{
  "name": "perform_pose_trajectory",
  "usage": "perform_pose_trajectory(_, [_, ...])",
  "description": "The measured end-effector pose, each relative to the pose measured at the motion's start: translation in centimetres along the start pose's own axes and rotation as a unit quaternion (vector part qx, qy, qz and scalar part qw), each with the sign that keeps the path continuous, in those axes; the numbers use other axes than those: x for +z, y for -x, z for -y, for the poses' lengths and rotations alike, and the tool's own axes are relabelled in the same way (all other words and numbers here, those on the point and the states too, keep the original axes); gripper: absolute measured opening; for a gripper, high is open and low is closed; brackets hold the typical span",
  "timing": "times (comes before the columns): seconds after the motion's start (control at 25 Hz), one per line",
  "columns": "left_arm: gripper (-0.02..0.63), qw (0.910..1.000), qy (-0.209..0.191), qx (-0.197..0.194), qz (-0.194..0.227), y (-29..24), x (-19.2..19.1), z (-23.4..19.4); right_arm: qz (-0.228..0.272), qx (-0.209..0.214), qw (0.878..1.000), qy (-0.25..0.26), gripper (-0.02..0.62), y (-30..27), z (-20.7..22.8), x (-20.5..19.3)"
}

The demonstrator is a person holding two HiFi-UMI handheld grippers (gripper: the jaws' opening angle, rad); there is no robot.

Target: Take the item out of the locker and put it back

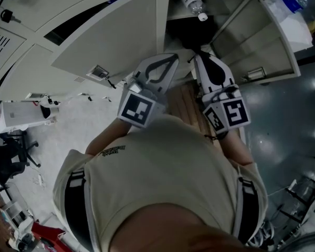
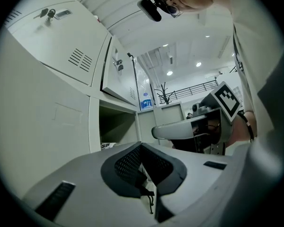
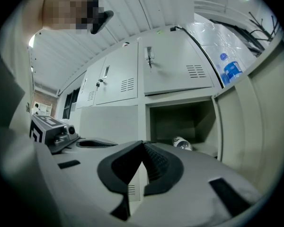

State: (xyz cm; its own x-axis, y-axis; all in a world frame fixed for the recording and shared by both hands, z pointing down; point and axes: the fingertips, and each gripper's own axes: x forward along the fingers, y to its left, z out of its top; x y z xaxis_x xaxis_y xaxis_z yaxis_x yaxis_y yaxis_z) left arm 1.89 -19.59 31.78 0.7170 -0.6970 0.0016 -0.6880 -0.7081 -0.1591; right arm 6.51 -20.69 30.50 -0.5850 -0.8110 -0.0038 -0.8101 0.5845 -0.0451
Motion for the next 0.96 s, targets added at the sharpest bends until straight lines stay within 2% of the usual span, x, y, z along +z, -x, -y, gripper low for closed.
perform_pose_trajectory(0.96, [0.012,0.9999,0.006,0.004,0.011,0.45,0.70,-0.33,-0.002,0.001,1.000,0.004,0.002,-0.02,-0.49,0.16])
